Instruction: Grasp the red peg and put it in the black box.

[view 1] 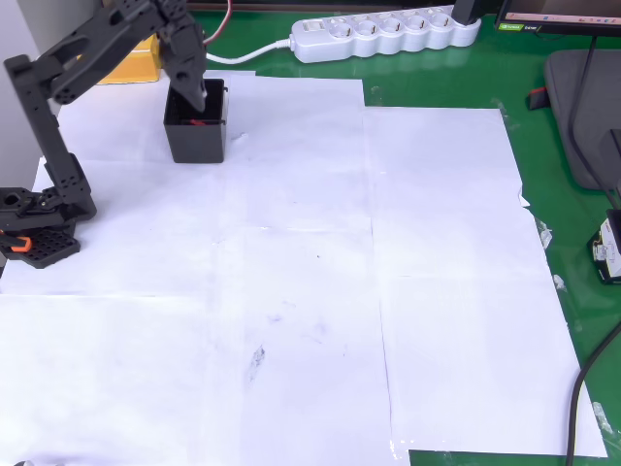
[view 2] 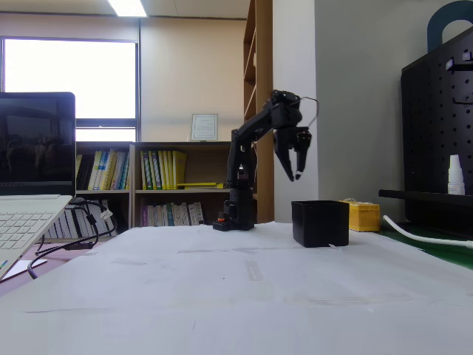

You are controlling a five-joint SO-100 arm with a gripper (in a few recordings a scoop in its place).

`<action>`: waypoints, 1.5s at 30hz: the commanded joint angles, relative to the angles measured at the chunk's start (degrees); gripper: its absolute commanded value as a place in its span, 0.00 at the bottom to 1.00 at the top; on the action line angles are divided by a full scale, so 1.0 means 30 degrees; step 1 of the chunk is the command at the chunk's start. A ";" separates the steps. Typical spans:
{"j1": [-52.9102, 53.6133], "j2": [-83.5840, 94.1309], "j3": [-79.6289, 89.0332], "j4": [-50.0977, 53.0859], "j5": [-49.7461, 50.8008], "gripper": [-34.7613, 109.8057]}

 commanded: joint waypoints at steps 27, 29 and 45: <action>0.6973 -1.9980 -2.2910 -0.2959 -0.5830 0.24; 0.6914 -2.0830 -2.3906 -0.2227 -0.5479 0.24; 0.7295 -2.7187 -3.2227 -0.4775 -0.4365 0.24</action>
